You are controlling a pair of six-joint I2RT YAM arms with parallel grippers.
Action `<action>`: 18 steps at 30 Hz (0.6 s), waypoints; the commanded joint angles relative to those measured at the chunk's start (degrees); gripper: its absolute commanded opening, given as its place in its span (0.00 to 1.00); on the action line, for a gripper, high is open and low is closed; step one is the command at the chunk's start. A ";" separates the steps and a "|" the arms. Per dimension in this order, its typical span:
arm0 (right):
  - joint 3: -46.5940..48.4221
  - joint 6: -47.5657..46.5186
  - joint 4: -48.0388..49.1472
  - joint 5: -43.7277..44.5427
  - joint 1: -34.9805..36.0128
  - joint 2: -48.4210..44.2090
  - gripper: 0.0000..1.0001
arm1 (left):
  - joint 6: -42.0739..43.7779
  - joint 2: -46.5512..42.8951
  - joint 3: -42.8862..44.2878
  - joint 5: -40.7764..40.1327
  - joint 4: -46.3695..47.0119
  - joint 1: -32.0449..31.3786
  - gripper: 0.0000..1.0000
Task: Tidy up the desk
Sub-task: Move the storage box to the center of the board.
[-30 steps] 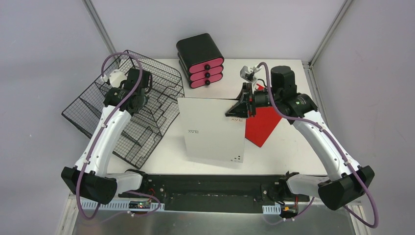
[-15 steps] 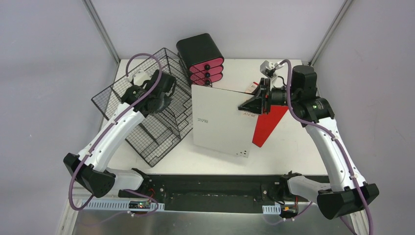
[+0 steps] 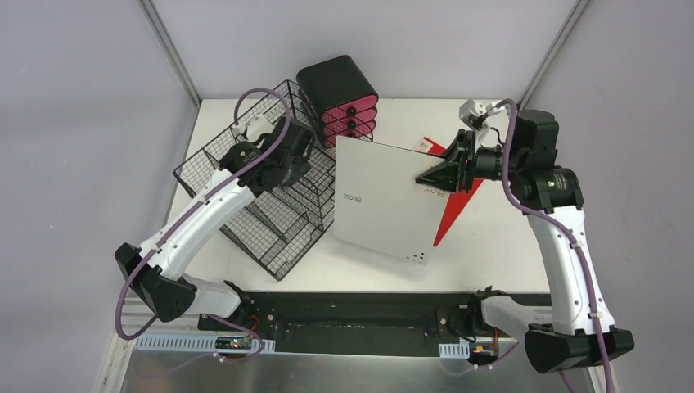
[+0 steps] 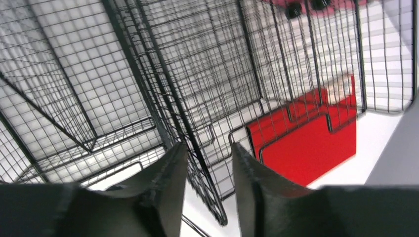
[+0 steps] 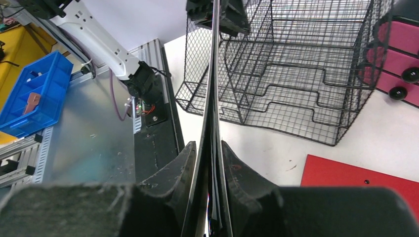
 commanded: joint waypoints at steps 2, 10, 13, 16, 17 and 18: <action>3.92 -2.60 -4.26 -5.29 -0.09 -1.73 0.00 | 9.79 -6.23 -0.22 5.05 12.28 -0.94 0.49; 7.35 -5.83 -11.73 -3.26 6.89 -0.21 0.00 | 27.83 -19.96 -4.28 4.36 15.81 -0.94 0.87; 9.31 -3.82 -10.92 -1.21 10.88 0.16 0.00 | 36.42 -25.37 -5.86 6.75 19.86 -0.94 0.95; 10.95 -0.60 -9.02 -0.92 14.13 1.08 0.00 | 45.59 -31.86 -8.04 10.46 25.67 -0.94 0.98; 11.17 0.62 -7.83 -0.73 15.19 1.40 0.00 | 48.01 -33.32 -8.11 11.74 26.78 -0.94 0.98; 11.22 2.20 -6.35 -0.44 16.51 1.85 0.00 | 50.13 -34.30 -7.71 13.35 27.51 -0.94 0.99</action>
